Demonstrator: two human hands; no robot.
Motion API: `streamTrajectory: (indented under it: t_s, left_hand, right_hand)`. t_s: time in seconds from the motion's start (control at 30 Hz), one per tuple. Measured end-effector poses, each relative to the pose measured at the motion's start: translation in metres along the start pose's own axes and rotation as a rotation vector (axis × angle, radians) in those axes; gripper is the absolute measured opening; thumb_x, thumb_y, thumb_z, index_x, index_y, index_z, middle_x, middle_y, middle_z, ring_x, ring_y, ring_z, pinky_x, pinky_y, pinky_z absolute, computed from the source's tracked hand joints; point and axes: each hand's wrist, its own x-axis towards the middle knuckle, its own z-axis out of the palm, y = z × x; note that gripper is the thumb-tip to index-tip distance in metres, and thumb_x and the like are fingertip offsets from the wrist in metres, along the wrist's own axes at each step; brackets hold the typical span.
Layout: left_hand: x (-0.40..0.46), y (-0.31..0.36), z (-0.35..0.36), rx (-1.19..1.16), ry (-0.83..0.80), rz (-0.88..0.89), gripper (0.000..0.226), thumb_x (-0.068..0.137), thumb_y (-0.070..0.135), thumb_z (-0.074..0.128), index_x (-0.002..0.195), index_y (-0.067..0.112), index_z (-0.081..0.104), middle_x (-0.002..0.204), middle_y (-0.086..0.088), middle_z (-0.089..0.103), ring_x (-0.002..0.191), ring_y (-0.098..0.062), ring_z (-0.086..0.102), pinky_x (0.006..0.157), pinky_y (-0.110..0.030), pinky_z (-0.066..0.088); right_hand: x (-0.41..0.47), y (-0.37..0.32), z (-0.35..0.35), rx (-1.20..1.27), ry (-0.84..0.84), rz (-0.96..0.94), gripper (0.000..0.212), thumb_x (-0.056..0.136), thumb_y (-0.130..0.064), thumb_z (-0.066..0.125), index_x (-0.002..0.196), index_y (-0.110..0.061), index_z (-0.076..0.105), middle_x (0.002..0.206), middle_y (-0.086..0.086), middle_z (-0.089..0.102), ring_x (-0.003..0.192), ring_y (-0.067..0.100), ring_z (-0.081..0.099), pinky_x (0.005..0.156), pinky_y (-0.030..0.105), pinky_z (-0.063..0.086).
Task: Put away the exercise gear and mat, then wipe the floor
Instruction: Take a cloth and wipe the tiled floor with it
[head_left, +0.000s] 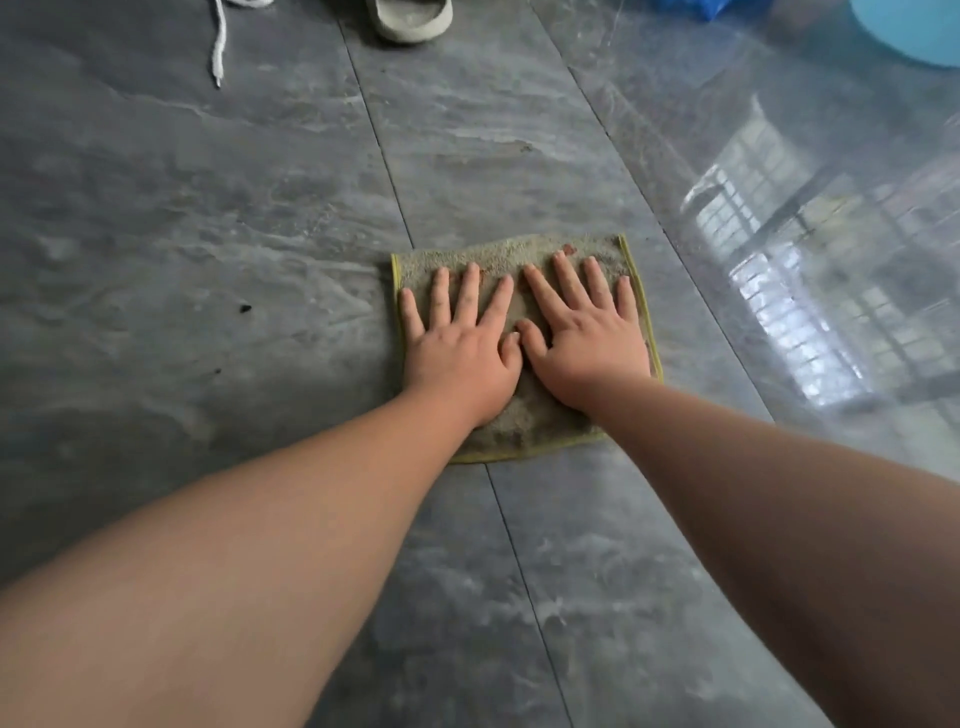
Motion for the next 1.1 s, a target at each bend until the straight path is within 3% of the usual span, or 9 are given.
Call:
streamTrajectory:
  t_s: [0.3,0.5,0.67,0.8,0.97,1.1]
  left_hand:
    - [-0.145,0.049,0.016,0.019,-0.074,0.056,0.069,0.091,0.053,0.023,0.155,0.033,0.003,0.165,-0.006,0.002,0.150,-0.035,-0.004,0.114,-0.065,-0.003]
    - [-0.240,0.087,0.022,0.050,-0.207,0.147,0.072,0.089,0.051,0.028,0.155,0.028,0.011,0.163,-0.012,0.008,0.148,-0.042,-0.001,0.113,-0.068,0.000]
    - [-0.293,0.115,0.032,0.090,-0.271,0.287,0.074,0.085,0.050,0.031,0.153,0.022,0.025,0.160,-0.017,0.019,0.147,-0.046,0.008,0.112,-0.071,0.005]
    - [-0.327,0.127,0.037,0.138,-0.304,0.430,0.074,0.083,0.050,0.031,0.151,0.023,0.021,0.160,-0.018,0.020,0.146,-0.048,0.009,0.111,-0.072,0.006]
    - [-0.353,0.132,0.041,0.187,-0.383,0.600,0.073,0.083,0.050,0.030,0.151,0.025,0.021,0.160,-0.018,0.019,0.146,-0.047,0.008,0.111,-0.072,0.007]
    - [-0.358,0.132,0.045,0.189,-0.409,0.762,0.070,0.082,0.050,0.036,0.149,0.027,0.034,0.158,-0.018,0.024,0.145,-0.049,0.013,0.108,-0.075,0.009]
  right_hand:
    - [-0.160,0.016,0.006,0.005,-0.090,0.037,0.064,0.095,-0.059,0.021,0.155,-0.042,0.004,0.165,-0.007,0.004,0.152,0.023,-0.003,0.121,0.052,-0.002]
    - [-0.279,0.026,0.010,0.037,-0.156,0.143,0.066,0.094,-0.057,0.026,0.155,-0.041,0.006,0.165,-0.007,0.005,0.152,0.023,-0.001,0.121,0.052,0.002]
    - [-0.364,0.032,0.020,0.069,-0.183,0.304,0.068,0.093,-0.056,0.030,0.155,-0.040,0.008,0.165,-0.006,0.005,0.152,0.023,-0.001,0.121,0.053,0.003]
    - [-0.418,0.025,0.029,0.096,-0.164,0.456,0.071,0.090,-0.054,0.038,0.155,-0.037,0.016,0.164,-0.004,0.011,0.152,0.024,0.005,0.120,0.056,0.008]
    - [-0.465,0.005,0.038,0.145,-0.162,0.663,0.073,0.087,-0.053,0.040,0.154,-0.037,0.017,0.164,-0.004,0.008,0.152,0.024,0.006,0.119,0.056,0.009]
    - [-0.481,-0.007,0.045,0.184,-0.143,0.797,0.077,0.083,-0.054,0.044,0.153,-0.038,0.018,0.163,-0.003,0.014,0.151,0.025,0.013,0.118,0.057,0.013]
